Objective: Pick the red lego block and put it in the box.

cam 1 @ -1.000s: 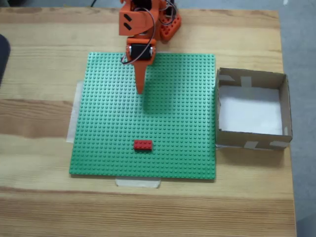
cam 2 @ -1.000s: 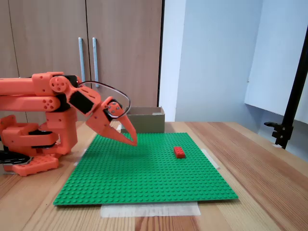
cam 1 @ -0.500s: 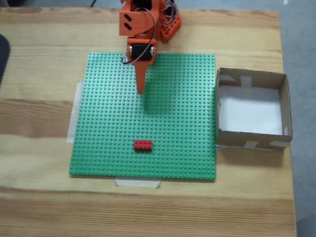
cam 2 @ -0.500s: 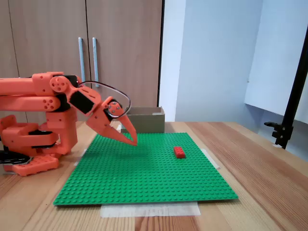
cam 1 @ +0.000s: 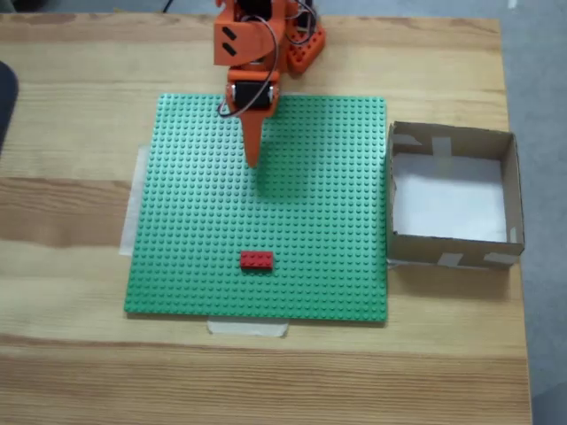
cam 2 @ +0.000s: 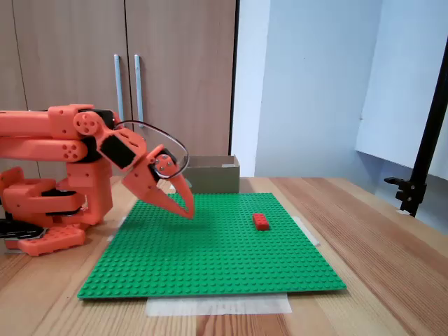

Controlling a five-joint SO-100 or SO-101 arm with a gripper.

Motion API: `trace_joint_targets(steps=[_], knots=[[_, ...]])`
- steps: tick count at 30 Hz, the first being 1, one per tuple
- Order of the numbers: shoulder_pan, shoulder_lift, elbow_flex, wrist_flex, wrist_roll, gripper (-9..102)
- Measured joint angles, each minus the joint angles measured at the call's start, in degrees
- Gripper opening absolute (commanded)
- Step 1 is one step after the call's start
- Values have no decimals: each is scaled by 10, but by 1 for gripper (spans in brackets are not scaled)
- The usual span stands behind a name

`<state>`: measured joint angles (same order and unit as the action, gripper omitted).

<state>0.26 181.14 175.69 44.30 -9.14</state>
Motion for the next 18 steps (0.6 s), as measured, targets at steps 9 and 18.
trace_joint_targets(steps=[9, 18], knots=[[2, -102, -121, 34, 27, -1], [4, -229, -259, 55, 51, -1]])
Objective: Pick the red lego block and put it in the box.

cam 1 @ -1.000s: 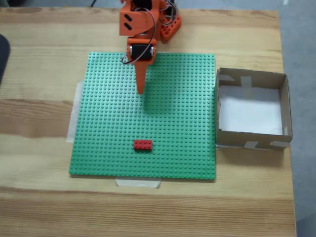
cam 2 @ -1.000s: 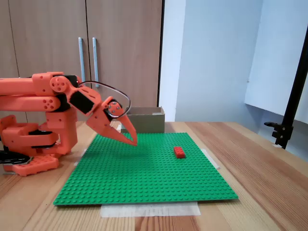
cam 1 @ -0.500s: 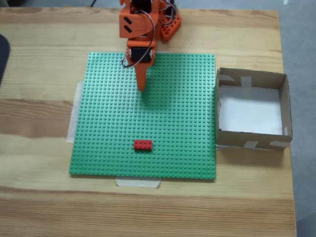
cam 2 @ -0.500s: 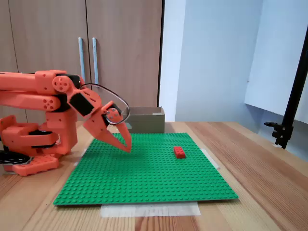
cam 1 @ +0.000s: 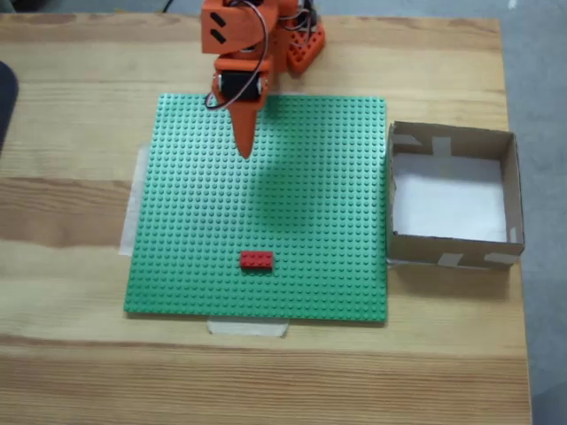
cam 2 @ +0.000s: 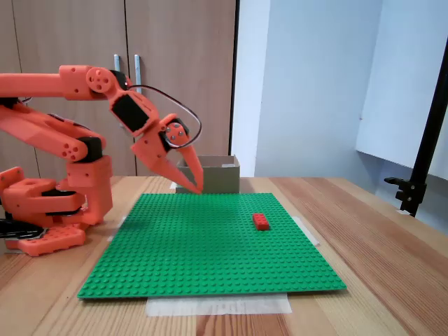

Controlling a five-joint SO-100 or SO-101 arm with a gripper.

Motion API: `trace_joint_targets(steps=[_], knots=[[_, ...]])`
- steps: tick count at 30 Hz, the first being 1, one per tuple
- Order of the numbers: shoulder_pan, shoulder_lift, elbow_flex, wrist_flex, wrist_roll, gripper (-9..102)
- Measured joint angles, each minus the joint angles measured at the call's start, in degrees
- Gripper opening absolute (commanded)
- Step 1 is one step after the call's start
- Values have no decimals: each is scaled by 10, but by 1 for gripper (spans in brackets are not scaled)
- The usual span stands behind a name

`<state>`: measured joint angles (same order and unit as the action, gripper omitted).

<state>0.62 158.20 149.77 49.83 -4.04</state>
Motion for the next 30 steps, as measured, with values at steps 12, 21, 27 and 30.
trace_joint_targets(steps=[12, 21, 27, 30], knots=[[4, -215, -221, 18, 18, -1], [-1, -348, -352, 24, 20, -1], [-4, -430, -439, 39, 21, -1], [-4, -476, -484, 56, 21, -1]])
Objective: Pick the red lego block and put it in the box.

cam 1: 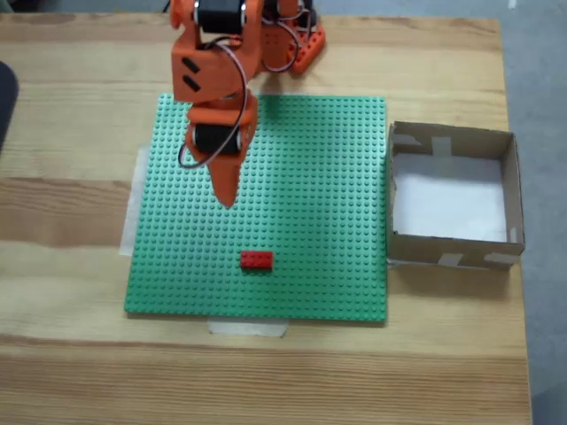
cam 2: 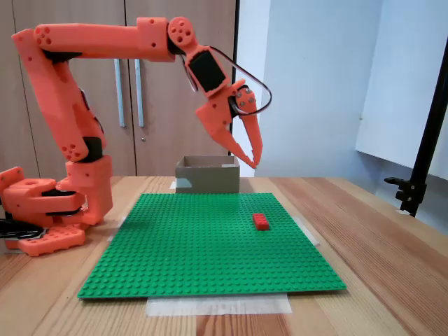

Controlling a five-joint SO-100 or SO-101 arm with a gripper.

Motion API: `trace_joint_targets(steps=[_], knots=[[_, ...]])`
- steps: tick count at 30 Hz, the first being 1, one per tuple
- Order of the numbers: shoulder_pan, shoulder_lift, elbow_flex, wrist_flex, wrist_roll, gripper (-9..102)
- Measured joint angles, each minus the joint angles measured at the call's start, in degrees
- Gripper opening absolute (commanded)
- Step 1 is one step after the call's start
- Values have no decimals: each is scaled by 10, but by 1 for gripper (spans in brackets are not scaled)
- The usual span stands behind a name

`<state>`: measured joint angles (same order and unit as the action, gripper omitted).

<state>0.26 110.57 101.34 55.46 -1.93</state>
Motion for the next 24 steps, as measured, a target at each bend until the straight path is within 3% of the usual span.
trace_joint_targets(steps=[16, 21, 24], knots=[[-13, -240, -264, 143, -27, 0], [-14, -300, -314, 190, -33, 5], [-18, -324, -325, 205, -33, 14]])
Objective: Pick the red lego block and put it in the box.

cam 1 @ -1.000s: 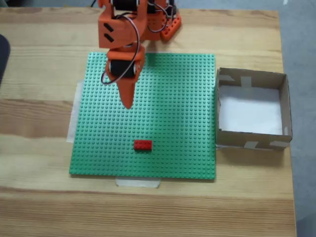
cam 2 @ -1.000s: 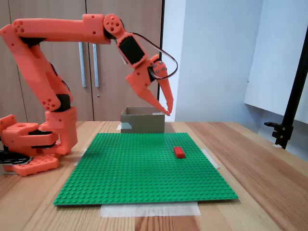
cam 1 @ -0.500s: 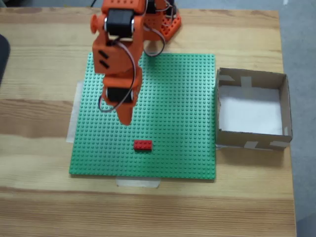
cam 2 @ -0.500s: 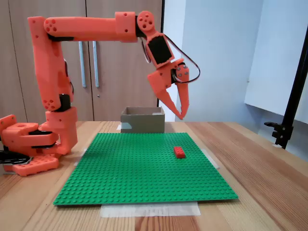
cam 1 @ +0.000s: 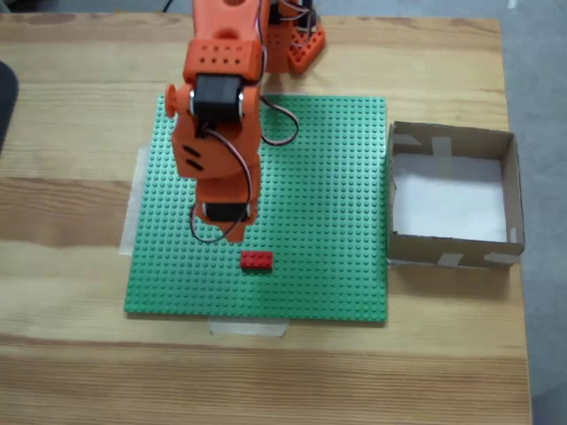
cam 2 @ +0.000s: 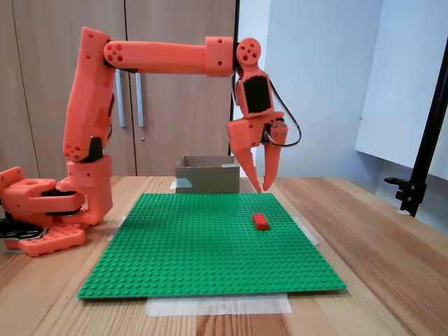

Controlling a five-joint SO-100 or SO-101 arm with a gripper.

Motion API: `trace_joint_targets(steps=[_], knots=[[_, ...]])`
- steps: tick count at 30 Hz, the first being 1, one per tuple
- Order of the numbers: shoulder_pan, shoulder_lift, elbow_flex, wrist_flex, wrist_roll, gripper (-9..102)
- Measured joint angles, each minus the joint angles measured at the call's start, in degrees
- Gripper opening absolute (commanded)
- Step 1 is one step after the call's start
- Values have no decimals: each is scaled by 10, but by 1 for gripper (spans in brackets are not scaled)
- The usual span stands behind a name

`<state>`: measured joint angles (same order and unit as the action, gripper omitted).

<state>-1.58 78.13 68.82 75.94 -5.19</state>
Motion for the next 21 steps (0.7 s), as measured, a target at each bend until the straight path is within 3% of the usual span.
trace_joint_targets(steps=[5, 9, 21], knots=[[-5, -18, -1, 14, 0, 26], [-4, -30, -1, 25, -4, 30], [1, -70, -1, 25, -8, 30]])
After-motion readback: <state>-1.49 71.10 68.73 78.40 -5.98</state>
